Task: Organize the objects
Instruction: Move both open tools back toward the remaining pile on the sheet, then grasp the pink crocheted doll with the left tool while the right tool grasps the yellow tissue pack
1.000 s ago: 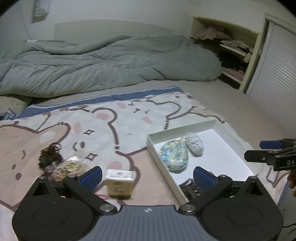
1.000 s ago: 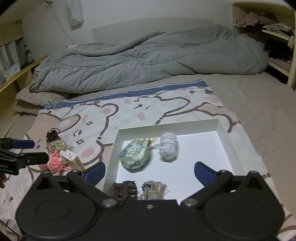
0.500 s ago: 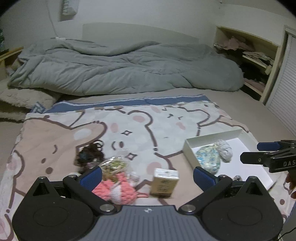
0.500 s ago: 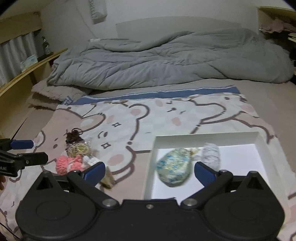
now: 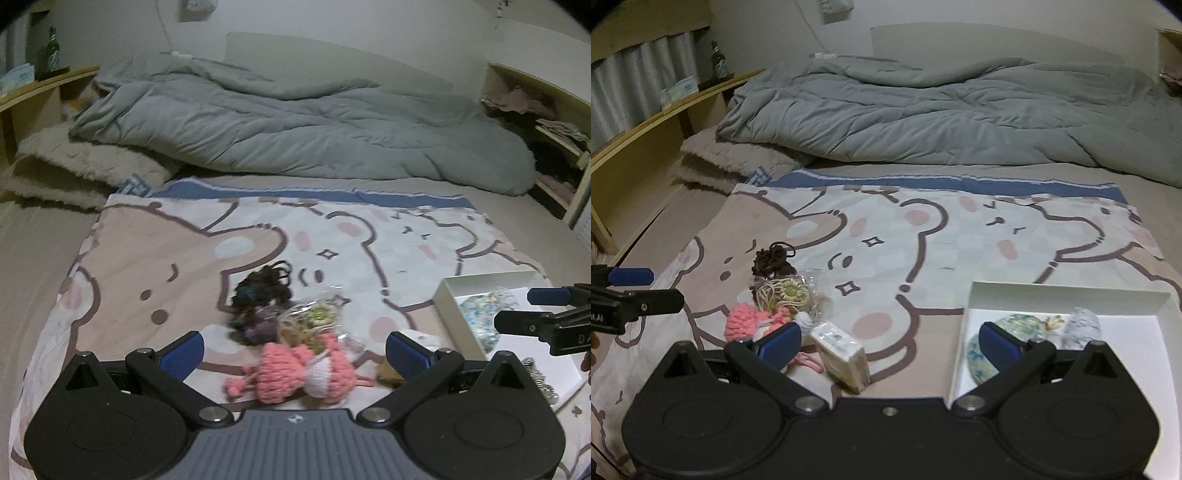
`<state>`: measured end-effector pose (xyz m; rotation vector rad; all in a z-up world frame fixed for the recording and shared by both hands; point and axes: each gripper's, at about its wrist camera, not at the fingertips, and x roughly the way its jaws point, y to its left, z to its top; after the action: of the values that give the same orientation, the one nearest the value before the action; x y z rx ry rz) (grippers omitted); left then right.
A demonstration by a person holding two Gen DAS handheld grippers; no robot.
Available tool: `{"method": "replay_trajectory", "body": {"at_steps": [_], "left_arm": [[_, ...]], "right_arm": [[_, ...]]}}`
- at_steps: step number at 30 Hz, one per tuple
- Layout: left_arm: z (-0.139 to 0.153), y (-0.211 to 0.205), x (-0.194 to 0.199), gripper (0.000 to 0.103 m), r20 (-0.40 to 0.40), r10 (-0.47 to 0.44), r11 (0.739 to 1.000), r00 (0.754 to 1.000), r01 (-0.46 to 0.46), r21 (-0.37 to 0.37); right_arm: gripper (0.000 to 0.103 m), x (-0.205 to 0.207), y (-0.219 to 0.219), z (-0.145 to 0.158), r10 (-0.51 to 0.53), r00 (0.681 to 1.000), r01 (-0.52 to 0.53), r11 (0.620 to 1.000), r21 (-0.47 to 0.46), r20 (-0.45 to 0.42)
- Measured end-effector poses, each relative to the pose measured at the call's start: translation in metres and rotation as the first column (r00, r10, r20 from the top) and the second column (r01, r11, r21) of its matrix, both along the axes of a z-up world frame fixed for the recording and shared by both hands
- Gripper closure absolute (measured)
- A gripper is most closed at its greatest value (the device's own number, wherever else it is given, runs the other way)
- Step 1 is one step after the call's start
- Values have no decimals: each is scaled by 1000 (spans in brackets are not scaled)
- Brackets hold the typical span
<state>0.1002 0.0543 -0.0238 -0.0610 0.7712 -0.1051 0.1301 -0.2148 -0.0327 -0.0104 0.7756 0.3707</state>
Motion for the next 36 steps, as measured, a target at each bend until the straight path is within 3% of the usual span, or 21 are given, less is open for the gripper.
{"method": "replay_trajectory", "body": {"at_steps": [8, 13, 18, 19, 20, 22, 27, 31, 36], "left_arm": [[-20, 8, 19, 0, -74, 23, 999, 997, -20, 34], [-39, 15, 34, 0, -210, 108, 987, 972, -130, -96], [-54, 20, 42, 3, -314, 223, 910, 923, -313, -274], [-55, 20, 43, 9, -327, 234, 893, 916, -335, -300], [-56, 17, 44, 16, -338, 238, 879, 910, -350, -323], [-58, 11, 48, 20, -354, 241, 854, 904, -371, -365], [-75, 1, 57, 24, -402, 274, 783, 874, -445, -434], [-89, -5, 62, 27, -427, 297, 762, 854, -482, -433], [-99, -6, 67, 28, -441, 332, 748, 834, -517, -416]], "right_arm": [[0, 21, 22, -17, 10, 1000, -11, 999, -35, -24], [0, 36, 27, -32, -20, 999, 17, 997, -74, -44], [0, 50, 28, -46, -53, 997, 46, 993, -113, -61], [0, 52, 28, -49, -56, 996, 49, 992, -117, -64], [0, 54, 28, -51, -60, 996, 52, 991, -121, -66], [0, 58, 29, -56, -66, 996, 56, 990, -129, -67], [0, 64, 32, -67, -76, 995, 65, 987, -150, -66], [0, 64, 34, -78, -58, 996, 45, 983, -177, -71], [0, 55, 42, -87, 65, 990, -92, 973, -213, -128]]}}
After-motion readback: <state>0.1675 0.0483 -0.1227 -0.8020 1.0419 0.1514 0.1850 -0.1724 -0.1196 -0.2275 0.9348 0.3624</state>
